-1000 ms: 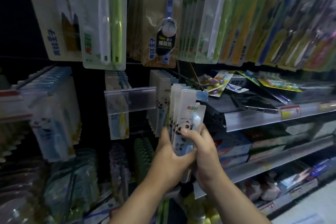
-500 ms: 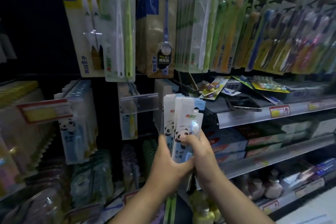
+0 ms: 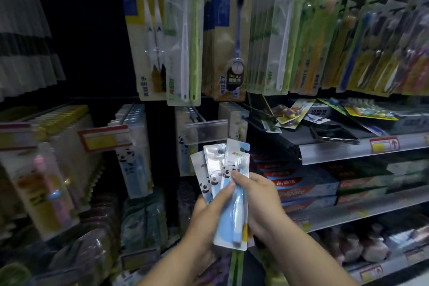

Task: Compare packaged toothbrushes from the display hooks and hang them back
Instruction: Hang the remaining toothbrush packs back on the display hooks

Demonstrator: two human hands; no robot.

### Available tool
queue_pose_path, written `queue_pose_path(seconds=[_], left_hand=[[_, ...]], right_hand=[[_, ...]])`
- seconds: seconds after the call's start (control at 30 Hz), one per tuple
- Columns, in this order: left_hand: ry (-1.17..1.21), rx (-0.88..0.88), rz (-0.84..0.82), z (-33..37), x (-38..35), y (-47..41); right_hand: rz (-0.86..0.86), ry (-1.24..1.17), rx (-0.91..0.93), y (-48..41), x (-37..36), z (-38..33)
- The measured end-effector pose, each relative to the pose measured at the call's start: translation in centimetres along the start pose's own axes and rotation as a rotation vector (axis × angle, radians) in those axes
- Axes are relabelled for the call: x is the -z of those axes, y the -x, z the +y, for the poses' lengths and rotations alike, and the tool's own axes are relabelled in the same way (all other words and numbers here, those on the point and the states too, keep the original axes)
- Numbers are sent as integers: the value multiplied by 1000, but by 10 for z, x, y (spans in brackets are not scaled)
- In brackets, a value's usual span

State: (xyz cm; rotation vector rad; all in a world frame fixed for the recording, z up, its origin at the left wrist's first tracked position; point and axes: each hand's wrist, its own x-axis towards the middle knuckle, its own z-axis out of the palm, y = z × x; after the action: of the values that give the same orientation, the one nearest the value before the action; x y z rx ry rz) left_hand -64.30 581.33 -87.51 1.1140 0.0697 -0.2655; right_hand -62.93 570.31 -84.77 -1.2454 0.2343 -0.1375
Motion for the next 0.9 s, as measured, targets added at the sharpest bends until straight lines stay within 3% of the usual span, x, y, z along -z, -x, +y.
queue_pose_path(seconds=[0.27, 0.47, 0.57, 0.8, 0.9], left_hand=[[-50, -174, 52, 15, 31, -2], [-130, -246, 169, 24, 56, 2], [-153, -282, 221, 28, 68, 8], [-125, -289, 256, 35, 91, 13], [-125, -308, 260, 38, 94, 12]], right_hand=[[-155, 149, 47, -4, -10, -11], [-149, 353, 282, -3, -5, -18], [-166, 348, 317, -4, -10, -17], [36, 193, 418, -4, -41, -5], [37, 196, 488, -1, -52, 1]])
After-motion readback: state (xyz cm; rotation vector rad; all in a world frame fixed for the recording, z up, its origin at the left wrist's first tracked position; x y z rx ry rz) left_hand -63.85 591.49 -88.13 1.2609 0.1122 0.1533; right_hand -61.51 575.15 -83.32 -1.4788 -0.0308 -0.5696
